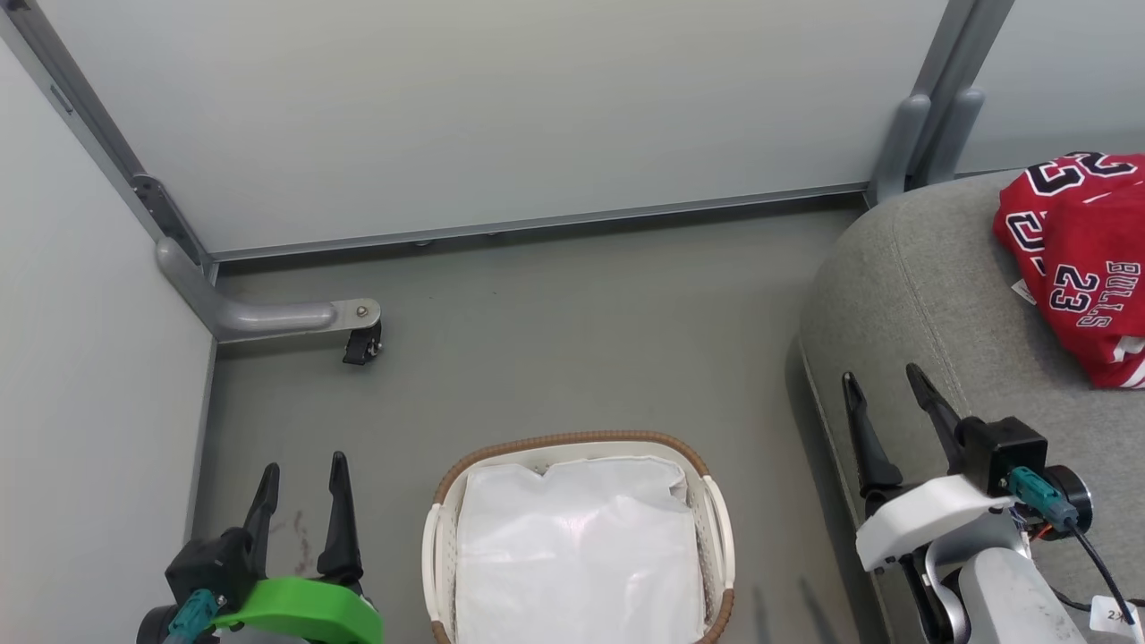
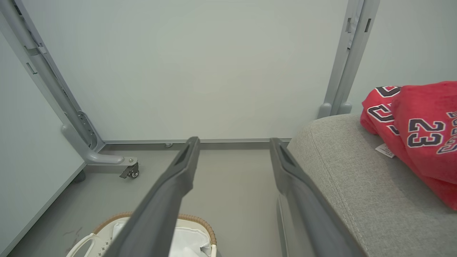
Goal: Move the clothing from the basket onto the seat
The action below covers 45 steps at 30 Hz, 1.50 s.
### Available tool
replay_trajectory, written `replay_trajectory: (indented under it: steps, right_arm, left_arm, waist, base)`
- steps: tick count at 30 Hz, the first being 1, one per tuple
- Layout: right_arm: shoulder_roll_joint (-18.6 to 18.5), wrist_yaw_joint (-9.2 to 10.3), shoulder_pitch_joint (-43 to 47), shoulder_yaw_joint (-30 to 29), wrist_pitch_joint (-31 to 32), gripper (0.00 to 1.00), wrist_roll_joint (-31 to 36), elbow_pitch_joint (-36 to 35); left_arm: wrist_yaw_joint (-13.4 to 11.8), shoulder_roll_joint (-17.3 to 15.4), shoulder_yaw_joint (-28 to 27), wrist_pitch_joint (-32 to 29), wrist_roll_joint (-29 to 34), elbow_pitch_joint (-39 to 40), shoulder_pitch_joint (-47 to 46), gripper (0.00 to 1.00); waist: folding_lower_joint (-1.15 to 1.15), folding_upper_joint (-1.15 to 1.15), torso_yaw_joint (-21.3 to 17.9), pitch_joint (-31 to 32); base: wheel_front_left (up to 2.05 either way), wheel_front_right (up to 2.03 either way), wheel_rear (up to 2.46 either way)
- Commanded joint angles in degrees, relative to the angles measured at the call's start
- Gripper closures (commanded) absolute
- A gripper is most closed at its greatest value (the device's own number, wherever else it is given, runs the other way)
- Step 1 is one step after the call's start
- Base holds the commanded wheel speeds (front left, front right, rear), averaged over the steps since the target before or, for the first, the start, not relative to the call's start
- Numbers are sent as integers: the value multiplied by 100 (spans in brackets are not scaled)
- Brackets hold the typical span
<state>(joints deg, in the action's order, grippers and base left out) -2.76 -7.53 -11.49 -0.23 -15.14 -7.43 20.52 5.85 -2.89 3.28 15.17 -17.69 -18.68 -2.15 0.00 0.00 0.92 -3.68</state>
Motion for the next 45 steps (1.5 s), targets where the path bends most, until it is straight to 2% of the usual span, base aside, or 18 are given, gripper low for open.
replay_trajectory:
  steps: [1, 22, 23, 27, 45]
  right_arm:
    - [-26, 8, 107, 25, 0, 0, -33, -14]
    - [-24, 8, 350, 155, 0, 0, -79, 79]
    - [-1, 0, 271, 151, 0, 100, -64, 73]
    - [42, 0, 357, 146, 11, 100, -81, 268]
    - [26, 1, 389, -39, 512, 100, -2020, 49]
  left_arm:
    - [-30, -3, -8, -4, -39, 32, 95, 0]
    - [-32, -2, 124, -4, -41, -25, 241, 0]
    - [-31, 2, 120, -1, -41, -22, 153, 100]
    - [-31, 16, 118, -10, -57, -221, 157, 100]
    - [17, 12, -140, -510, -1765, -60, 11, 100]
  waist:
    - [0, 0, 49, 73]
    - [0, 0, 59, 262]
    - [0, 0, 59, 262]
    - [0, 0, 59, 263]
    - [0, 0, 38, 276]
  base:
    - [0, 0, 0]
    - [0, 0, 0]
    - [0, 0, 0]
    - [0, 0, 0]
    - [0, 0, 0]
